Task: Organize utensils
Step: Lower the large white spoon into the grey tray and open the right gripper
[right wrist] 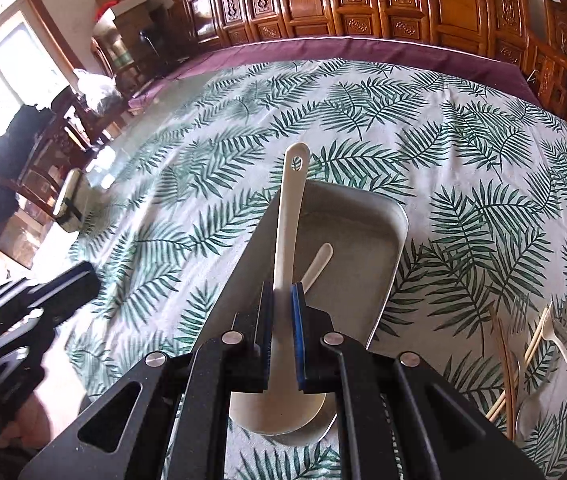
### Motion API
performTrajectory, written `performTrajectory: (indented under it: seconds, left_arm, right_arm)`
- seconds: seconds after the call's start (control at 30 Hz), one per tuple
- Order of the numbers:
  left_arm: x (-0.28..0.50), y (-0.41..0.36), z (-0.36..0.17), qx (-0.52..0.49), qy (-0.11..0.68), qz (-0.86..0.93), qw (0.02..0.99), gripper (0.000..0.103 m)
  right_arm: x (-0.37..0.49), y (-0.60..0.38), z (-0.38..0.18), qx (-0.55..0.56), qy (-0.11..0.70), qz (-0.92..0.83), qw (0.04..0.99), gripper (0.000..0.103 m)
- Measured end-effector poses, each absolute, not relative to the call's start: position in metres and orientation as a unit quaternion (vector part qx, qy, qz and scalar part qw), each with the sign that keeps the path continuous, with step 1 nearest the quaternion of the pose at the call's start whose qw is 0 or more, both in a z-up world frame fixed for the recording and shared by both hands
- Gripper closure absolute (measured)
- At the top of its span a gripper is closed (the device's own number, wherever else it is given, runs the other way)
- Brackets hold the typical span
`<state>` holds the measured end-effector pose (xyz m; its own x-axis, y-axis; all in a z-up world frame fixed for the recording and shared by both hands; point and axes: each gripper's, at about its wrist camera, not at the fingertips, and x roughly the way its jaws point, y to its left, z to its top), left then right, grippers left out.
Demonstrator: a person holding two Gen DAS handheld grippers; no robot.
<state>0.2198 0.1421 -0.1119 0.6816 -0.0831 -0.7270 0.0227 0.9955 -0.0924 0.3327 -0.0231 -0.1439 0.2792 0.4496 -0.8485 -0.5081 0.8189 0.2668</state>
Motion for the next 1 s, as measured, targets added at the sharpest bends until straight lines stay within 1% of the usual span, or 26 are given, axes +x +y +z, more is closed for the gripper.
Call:
performTrajectory:
  seconds: [0.2, 0.33, 0.37, 0.43, 0.7, 1.0]
  left_arm:
    - [0.209, 0.143, -0.112, -0.044, 0.4, -0.022, 0.915, 0.095]
    - [0.203, 0.14, -0.11, -0.043, 0.399, -0.023, 0.915, 0.095]
    - [0.202, 0.139, -0.11, -0.042, 0.4, -0.024, 0.915, 0.095]
    - [0.199, 0.136, -0.11, -0.039, 0.4, -0.024, 0.915, 0.095]
    - [0.196, 0.119, -0.107, -0.029, 0.401, -0.035, 0.915, 0.095]
    - [0.198, 0.069, -0.106, -0.01, 0.406, -0.079, 0.91, 0.094]
  right_arm:
    - [0.331, -0.019, -0.162, -0.039, 0.527, 0.285, 0.799, 0.091]
    - [0.33, -0.023, -0.162, -0.041, 0.522, 0.288, 0.802, 0.091]
    - [0.329, -0.024, -0.161, -0.041, 0.521, 0.288, 0.802, 0.087]
    - [0.328, -0.026, -0.159, -0.039, 0.518, 0.291, 0.804, 0.083]
    - [0.3, -0.059, -0.129, -0.054, 0.48, 0.296, 0.824, 0.083]
    - [0.273, -0.129, -0.109, -0.061, 0.464, 0.272, 0.841, 0.083]
